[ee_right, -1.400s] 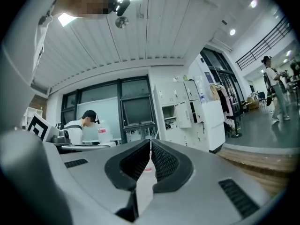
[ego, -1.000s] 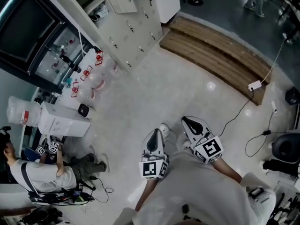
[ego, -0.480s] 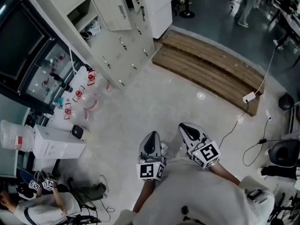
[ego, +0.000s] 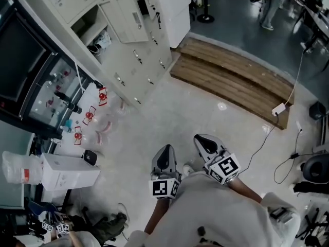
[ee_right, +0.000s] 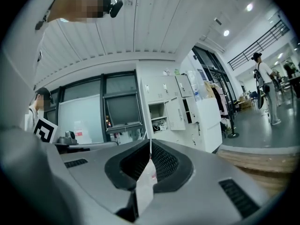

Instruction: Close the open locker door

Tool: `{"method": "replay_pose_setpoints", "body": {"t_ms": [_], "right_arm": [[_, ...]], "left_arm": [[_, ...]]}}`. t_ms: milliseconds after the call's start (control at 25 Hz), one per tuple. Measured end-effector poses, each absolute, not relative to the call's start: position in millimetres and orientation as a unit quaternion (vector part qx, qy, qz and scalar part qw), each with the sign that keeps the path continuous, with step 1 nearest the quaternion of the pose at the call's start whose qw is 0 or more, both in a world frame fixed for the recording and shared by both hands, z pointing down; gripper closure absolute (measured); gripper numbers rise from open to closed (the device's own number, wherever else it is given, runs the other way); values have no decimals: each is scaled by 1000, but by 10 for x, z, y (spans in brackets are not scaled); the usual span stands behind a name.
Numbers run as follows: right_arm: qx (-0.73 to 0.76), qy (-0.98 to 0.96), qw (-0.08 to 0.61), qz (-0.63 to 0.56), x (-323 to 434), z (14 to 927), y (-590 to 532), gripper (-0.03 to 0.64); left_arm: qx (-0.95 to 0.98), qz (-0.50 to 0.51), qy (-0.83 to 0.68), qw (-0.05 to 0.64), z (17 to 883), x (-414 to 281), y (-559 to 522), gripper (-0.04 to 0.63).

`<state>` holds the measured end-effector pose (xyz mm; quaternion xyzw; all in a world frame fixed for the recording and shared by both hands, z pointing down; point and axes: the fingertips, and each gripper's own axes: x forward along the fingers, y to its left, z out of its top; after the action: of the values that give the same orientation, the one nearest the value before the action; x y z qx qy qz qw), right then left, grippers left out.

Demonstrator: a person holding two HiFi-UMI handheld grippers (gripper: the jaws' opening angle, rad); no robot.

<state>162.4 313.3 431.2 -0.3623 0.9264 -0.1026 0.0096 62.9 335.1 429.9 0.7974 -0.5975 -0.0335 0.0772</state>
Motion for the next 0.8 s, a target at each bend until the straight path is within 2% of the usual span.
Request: {"method": "replay_pose_setpoints", "body": {"t_ms": [480, 800], "right_arm": [[-371, 920, 1, -126, 1682, 4479, 2755, 586], [-332, 935, 3, -126, 1571, 4471, 2011, 586]], "left_arm": [[802, -31, -589, 98, 4398, 735, 2897, 588], [775, -22, -625, 92, 4400, 616, 2296, 588]]}}
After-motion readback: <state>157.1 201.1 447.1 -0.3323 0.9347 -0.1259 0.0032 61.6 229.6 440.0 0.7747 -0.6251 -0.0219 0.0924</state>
